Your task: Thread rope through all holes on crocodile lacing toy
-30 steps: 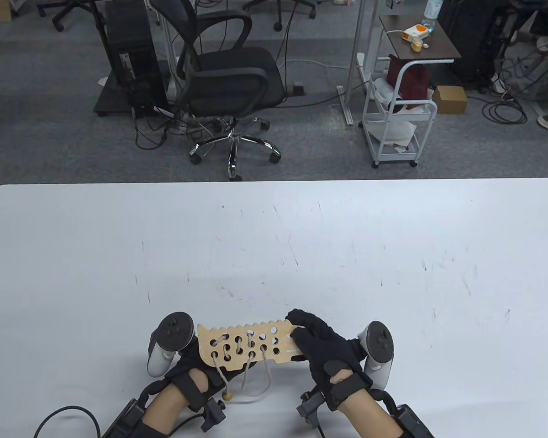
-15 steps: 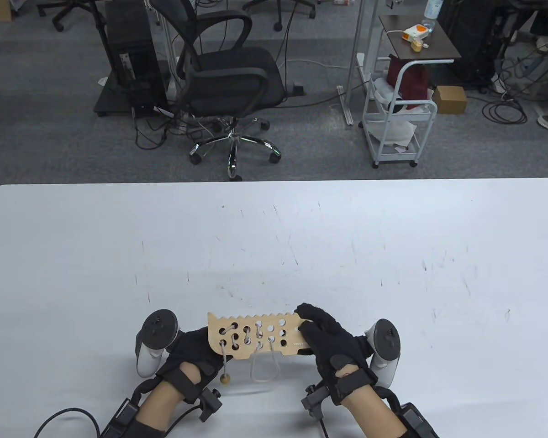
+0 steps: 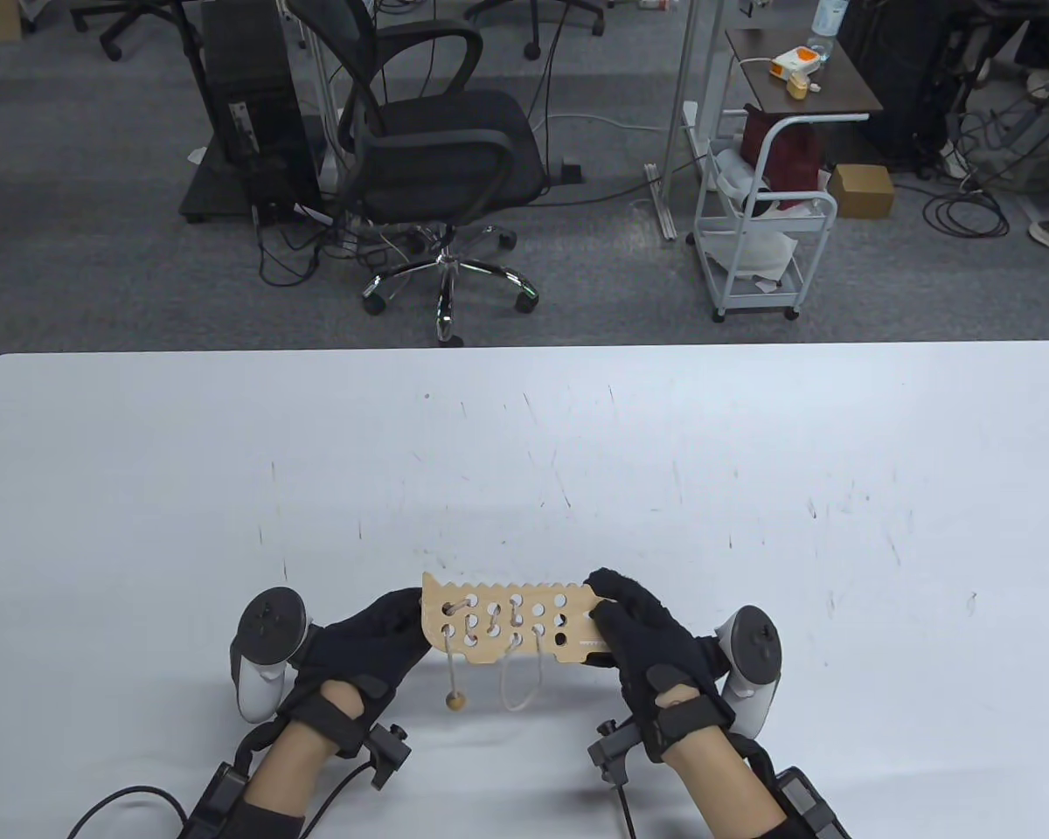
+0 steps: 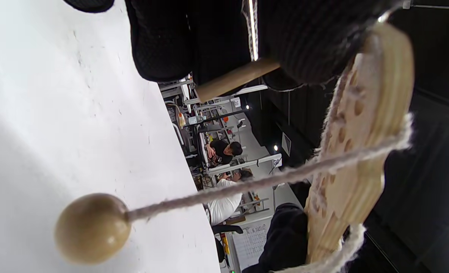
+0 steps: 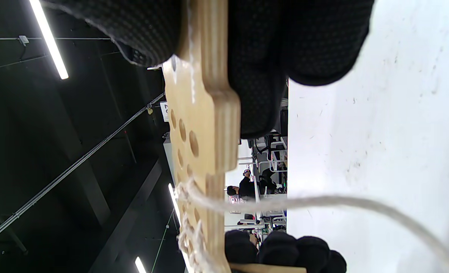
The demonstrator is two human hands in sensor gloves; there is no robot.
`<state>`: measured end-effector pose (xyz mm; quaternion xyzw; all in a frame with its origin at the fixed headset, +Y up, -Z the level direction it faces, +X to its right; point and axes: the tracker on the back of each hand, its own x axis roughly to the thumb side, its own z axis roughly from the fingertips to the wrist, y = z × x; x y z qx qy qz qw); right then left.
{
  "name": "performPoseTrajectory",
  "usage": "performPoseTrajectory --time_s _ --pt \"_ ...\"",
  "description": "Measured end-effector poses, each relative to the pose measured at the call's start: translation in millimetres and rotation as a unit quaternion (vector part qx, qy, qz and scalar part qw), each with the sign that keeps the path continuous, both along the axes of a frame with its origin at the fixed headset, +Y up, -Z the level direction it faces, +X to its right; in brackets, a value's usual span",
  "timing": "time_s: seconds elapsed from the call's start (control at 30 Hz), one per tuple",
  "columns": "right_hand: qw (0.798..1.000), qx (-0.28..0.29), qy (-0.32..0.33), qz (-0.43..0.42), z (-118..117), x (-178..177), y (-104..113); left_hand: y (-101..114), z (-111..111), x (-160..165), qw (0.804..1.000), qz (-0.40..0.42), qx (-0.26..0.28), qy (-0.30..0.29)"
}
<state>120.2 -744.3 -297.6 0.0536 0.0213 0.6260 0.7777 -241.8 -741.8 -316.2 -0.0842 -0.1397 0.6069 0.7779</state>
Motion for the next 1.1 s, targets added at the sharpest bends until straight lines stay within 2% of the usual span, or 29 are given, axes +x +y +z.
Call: performPoseTrajectory --time_s 1.1 --pt "0.997 -0.04 -0.071 0.015 -19.3 33.2 -19.2 11.6 -2.4 -48.6 0.99 0.09 0.015 0.11"
